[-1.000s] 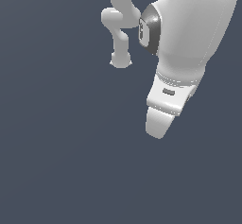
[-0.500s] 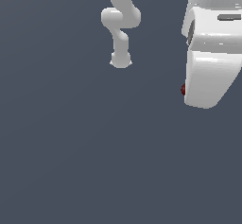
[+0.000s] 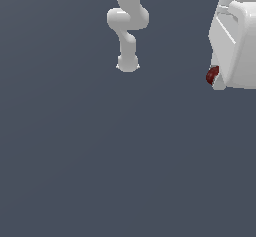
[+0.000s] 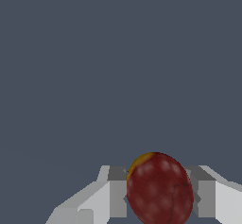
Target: Pick up the object and move it to a goal position.
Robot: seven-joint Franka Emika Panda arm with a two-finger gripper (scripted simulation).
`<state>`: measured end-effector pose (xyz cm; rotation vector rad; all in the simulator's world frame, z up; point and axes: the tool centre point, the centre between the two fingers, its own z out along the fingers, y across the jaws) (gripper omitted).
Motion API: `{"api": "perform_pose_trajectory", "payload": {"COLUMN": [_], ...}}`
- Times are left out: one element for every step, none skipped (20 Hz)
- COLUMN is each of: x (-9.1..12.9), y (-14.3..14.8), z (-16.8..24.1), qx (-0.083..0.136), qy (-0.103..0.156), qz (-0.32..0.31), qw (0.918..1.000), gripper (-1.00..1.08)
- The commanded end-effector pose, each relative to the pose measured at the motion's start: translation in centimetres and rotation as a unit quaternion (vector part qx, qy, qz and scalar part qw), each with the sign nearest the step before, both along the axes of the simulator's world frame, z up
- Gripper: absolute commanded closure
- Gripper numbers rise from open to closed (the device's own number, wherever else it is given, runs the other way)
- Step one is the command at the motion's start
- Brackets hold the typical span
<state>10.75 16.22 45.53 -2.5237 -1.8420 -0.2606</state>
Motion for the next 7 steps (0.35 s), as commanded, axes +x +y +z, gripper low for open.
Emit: {"api": "perform_pose_trajectory", "payload": {"x": [-0.01, -0.01, 0.00, 0.00, 0.02, 0.04, 0.04], "y": [0.11, 0.14, 0.16, 0.19, 0.17, 0.17, 0.18], "z": [0.50, 0.62, 0.71, 0.77, 0.79, 0.79, 0.78], "qx": [0.000, 0.000, 0.000, 0.000, 0.000, 0.000, 0.000], "qy": [-0.001, -0.001, -0.001, -0.001, -0.001, -0.001, -0.001], "qz": [0.004, 0.005, 0.005, 0.006, 0.006, 0.006, 0.006], "qw": [1.0000, 1.0000, 1.0000, 1.0000, 1.0000, 1.0000, 1.0000], "gripper": [1.08, 1.08, 1.08, 1.08, 1.08, 1.08, 1.08]}}
